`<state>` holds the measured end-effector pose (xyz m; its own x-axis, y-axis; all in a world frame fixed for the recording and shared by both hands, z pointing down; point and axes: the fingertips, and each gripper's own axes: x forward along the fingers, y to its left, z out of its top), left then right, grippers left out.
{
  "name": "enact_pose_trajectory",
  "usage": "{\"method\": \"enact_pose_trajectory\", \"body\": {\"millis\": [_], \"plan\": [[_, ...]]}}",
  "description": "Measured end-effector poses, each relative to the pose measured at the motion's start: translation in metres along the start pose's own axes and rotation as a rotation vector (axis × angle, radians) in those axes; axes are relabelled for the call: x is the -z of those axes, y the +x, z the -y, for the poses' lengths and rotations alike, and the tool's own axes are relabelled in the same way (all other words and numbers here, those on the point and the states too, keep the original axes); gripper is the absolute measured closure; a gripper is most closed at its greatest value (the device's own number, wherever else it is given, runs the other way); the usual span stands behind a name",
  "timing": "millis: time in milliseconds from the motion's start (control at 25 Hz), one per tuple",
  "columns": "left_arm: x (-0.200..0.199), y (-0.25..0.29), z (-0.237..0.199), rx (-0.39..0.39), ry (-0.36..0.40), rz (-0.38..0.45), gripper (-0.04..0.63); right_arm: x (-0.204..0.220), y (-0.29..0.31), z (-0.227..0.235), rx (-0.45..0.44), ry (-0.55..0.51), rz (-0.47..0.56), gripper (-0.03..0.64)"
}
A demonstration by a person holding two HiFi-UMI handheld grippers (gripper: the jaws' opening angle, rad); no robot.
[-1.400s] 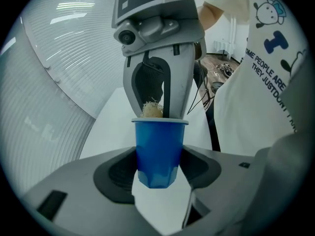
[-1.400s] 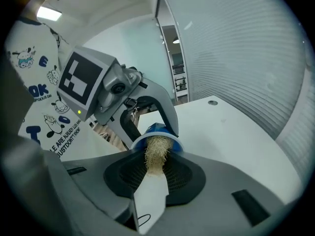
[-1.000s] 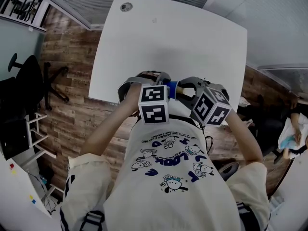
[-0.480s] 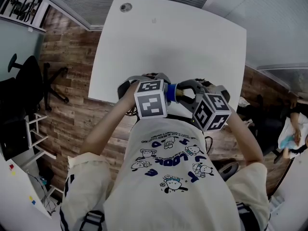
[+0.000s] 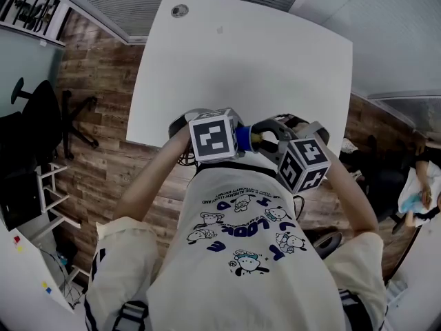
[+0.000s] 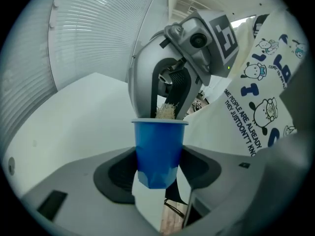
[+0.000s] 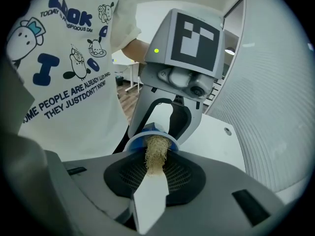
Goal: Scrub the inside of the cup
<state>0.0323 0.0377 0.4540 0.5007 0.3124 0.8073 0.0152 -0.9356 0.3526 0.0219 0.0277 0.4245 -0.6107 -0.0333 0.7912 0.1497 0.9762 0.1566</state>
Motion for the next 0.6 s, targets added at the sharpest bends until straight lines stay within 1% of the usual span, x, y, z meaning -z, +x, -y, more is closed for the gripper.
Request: {"method": "enact_pose_trajectory", "body": {"millis": [120,280,600], "plan": [[-0.0027,0.0004,0.0004,0.034,-0.019,0.021,0.299,0.0005,-0.0005,-0.0017,-0.008,-0.033,0.000,0.522],[-0.0039,0.0020,0.0049,0.091,-0.050,0.039,0.299,0.0005,-0.0012,-0.0062,-0.028,-0.047,0.006,0.522],[-0.0063,0.0059,0.0065,0.150,-0.092,0.061,0.299,0.0031,-0.0024,-0.0078,-0.029,-0.094,-0.007,0.522]]}}
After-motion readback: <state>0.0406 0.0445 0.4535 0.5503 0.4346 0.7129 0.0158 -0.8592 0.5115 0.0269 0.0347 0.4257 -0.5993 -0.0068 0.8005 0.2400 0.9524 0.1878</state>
